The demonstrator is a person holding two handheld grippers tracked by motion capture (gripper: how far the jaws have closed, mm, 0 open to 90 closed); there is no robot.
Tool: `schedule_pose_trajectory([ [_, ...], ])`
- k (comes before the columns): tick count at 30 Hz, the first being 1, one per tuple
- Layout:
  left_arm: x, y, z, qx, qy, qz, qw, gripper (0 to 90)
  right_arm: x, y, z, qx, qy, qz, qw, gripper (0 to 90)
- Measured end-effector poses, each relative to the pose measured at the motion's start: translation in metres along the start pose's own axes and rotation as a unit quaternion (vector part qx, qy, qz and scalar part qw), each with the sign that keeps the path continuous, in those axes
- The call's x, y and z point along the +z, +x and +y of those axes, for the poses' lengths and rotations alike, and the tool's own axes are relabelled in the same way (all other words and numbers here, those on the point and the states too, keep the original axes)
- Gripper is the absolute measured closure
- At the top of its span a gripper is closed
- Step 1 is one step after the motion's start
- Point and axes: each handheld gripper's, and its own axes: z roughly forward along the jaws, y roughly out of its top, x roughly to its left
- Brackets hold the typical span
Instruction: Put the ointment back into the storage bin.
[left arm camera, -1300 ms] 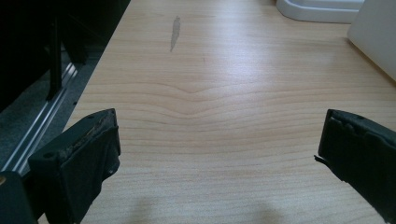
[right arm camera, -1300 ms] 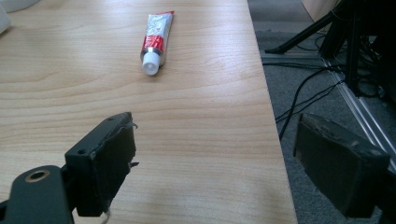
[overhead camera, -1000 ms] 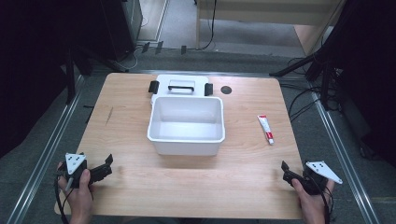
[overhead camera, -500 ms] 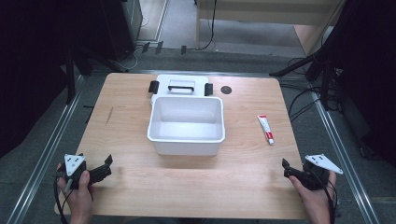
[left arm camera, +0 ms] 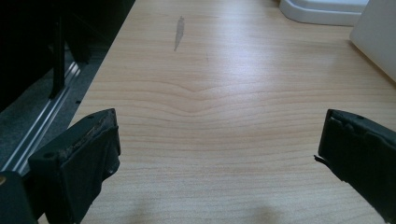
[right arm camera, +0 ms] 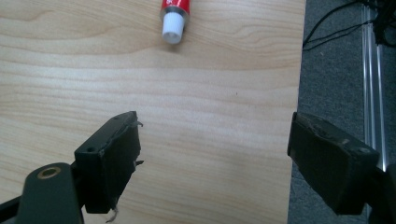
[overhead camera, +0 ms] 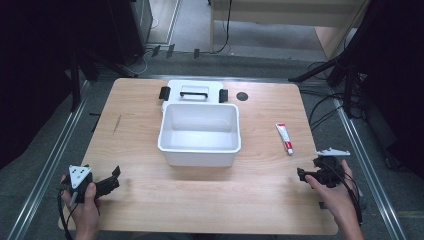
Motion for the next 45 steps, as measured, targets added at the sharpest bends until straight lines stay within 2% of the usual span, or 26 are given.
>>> schedule_pose_trajectory([
  [1, 0.0, 0.0, 0.0, -0.001, 0.0, 0.0, 1.0, 0.0, -0.001, 0.0, 0.01, -0.002, 0.014, 0.009, 0.9998, 18.2],
  [2, 0.0, 0.0, 0.0, -0.001, 0.0, 0.0, 1.0, 0.0, -0.001, 0.0, 0.01, -0.002, 0.014, 0.009, 0.9998, 18.2],
  [5, 0.0, 0.0, 0.0, -0.002, -0.001, 0.0, 1.0, 0.0, 0.0, 0.002, 0.025, -0.005, 0.041, 0.014, 0.9991, 18.2],
  [7, 0.0, 0.0, 0.0, -0.004, -0.001, -0.001, 1.0, 0.0, 0.003, 0.003, 0.038, -0.006, 0.07, 0.015, 0.9974, 18.2],
  [9, 0.0, 0.0, 0.0, -0.004, -0.001, -0.001, 1.0, 0.0, 0.005, 0.003, 0.042, -0.005, 0.079, 0.017, 0.9967, 18.4],
  [10, 0.0, 0.0, 0.0, -0.006, 0.0, -0.001, 1.0, 0.0, 0.009, 0.005, 0.051, -0.003, 0.109, 0.023, 0.9938, 19.8],
  [12, 0.0, 0.0, 0.0, -0.006, 0.0, -0.001, 1.0, 0.0, 0.01, 0.006, 0.054, -0.007, 0.118, 0.025, 0.9927, 20.5],
  [14, 0.0, 0.0, 0.0, -0.007, 0.0, -0.002, 1.0, 0.0, 0.016, 0.01, 0.066, -0.013, 0.157, 0.036, 0.9869, 21.8],
  [15, 0.0, 0.0, 0.0, -0.007, 0.0, -0.002, 1.0, 0.0, 0.016, 0.01, 0.066, -0.013, 0.157, 0.036, 0.9869, 21.8],
  [18, 0.0, 0.001, 0.0, -0.007, 0.0, -0.002, 1.0, 0.0, 0.024, 0.014, 0.076, -0.021, 0.185, 0.032, 0.982, 23.1],
  [23, 0.0, 0.001, 0.0, -0.007, 0.001, -0.002, 1.0, 0.0, 0.037, 0.015, 0.092, -0.023, 0.208, 0.024, 0.9775, 26.6],
  [30, 0.0, 0.001, 0.0, -0.008, 0.002, -0.002, 1.0, 0.0, 0.051, 0.015, 0.103, -0.017, 0.223, 0.015, 0.9746, 26.9],
  [35, 0.0, 0.001, 0.0, -0.008, 0.002, -0.003, 1.0, 0.0, 0.06, 0.012, 0.109, -0.004, 0.233, 0.025, 0.9721, 30.0],
  [37, 0.001, 0.001, 0.0, -0.009, 0.002, -0.002, 1.0, 0.0, 0.065, 0.01, 0.112, 0.009, 0.244, 0.032, 0.9691, 31.8],
  [40, 0.001, 0.001, 0.0, -0.009, 0.003, -0.002, 0.9999, 0.0, 0.07, 0.011, 0.115, 0.012, 0.255, 0.039, 0.966, 31.5],
  [43, 0.001, 0.001, 0.0, -0.01, 0.003, -0.002, 0.9999, 0.0, 0.075, 0.012, 0.119, 0.012, 0.259, 0.034, 0.9651, 31.8],
  [45, 0.001, 0.001, 0.0, -0.01, 0.003, -0.003, 0.9999, 0.0, 0.078, 0.012, 0.122, 0.018, 0.259, 0.039, 0.965, 31.5],
])
